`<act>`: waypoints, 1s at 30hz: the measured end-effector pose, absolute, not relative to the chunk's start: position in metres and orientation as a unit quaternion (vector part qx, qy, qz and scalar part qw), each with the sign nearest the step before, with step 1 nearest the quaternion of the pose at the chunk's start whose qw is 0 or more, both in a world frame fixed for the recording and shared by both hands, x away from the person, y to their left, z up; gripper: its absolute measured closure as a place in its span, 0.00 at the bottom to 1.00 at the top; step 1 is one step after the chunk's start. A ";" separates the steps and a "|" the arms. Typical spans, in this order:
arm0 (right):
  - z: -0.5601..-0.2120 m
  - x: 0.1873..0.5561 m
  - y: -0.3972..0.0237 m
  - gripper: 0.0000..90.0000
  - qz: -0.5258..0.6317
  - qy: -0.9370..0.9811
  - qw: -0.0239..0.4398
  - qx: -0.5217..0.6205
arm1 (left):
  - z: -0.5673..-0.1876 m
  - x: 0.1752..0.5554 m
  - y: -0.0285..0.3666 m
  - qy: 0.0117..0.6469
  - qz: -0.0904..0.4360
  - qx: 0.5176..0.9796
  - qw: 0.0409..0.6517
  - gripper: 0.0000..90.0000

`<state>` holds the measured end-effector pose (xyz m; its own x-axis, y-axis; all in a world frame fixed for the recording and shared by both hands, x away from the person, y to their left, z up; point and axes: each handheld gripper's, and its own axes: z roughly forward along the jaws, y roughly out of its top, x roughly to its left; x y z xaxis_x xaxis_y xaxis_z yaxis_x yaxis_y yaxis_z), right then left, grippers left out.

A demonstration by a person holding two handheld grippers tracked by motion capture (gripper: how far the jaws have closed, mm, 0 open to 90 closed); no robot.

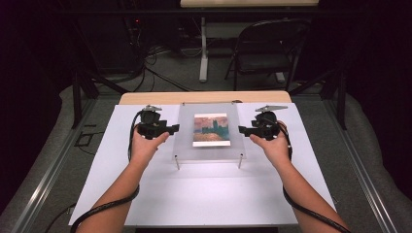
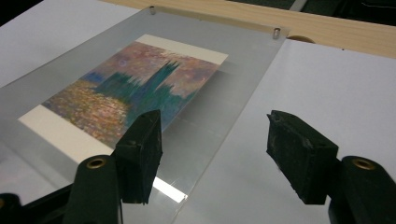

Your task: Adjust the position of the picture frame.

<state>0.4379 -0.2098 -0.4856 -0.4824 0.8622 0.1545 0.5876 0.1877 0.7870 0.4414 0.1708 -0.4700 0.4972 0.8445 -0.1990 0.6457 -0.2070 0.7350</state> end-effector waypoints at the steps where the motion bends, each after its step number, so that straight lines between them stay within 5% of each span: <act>1: -0.487 0.441 -0.210 0.39 0.417 0.753 0.167 0.481 | -0.470 0.444 0.170 0.486 0.126 0.767 0.400 0.43; 30: -0.495 0.491 -0.191 0.48 0.412 0.745 0.161 0.500 | -0.492 0.492 0.166 0.521 0.111 0.742 0.407 0.49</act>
<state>0.4914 -0.1913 -0.4950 -0.4489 0.8769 0.1720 0.6119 0.1614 0.7743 0.4920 0.1657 -0.4917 0.4323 0.8636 -0.2594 0.6822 -0.1251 0.7204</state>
